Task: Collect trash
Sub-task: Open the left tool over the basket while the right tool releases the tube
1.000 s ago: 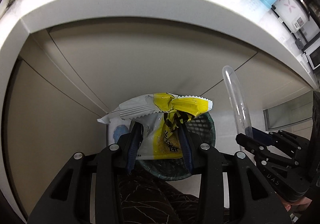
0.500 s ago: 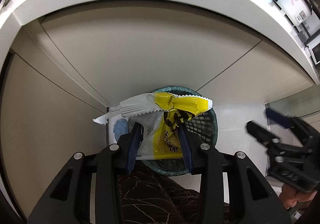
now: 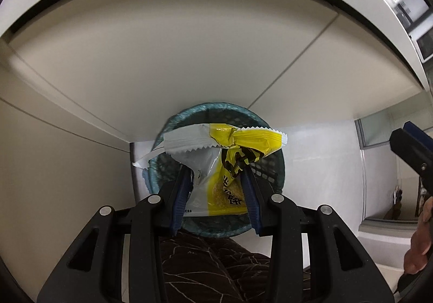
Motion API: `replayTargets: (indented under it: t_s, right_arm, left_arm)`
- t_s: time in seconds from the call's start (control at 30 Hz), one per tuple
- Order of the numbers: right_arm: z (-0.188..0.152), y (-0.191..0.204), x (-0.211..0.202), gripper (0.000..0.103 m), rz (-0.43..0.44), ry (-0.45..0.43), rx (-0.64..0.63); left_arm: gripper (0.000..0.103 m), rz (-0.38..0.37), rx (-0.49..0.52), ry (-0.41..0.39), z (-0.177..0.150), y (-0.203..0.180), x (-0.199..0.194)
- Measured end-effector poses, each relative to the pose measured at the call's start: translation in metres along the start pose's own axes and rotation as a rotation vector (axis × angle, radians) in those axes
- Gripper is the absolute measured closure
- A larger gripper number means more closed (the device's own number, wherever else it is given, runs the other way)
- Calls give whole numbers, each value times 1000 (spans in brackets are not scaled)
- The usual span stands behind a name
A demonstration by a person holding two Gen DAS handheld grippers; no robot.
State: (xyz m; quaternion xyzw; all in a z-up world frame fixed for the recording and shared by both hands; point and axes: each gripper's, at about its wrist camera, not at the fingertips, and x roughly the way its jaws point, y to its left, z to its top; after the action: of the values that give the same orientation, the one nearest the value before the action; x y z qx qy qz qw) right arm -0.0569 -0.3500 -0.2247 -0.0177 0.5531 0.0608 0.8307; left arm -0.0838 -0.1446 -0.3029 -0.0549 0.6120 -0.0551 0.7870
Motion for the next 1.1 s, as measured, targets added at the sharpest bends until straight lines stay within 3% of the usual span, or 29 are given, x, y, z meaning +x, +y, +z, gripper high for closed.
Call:
replayTargets:
  t_s: [0.27, 0.67, 0.8, 1.0, 1.1]
  right_arm:
    - [-8, -8, -8, 9, -15, 6, 34]
    - [-9, -6, -6, 9, -33, 16, 28]
    - [-8, -5, -7, 9, -31, 16, 26]
    - [-7, -5, -10, 8, -29, 2, 24]
    - [-5, -7, -14, 8, -27, -3, 34]
  left_arm:
    - [56, -8, 48, 17, -5, -17, 12]
    - [39, -19, 52, 9, -7, -7, 8]
    - [30, -21, 47, 0, -8, -6, 5]
    - [9, -4, 42, -58, -6, -3, -13]
    - [6, -3, 32, -93, -2, -6, -28]
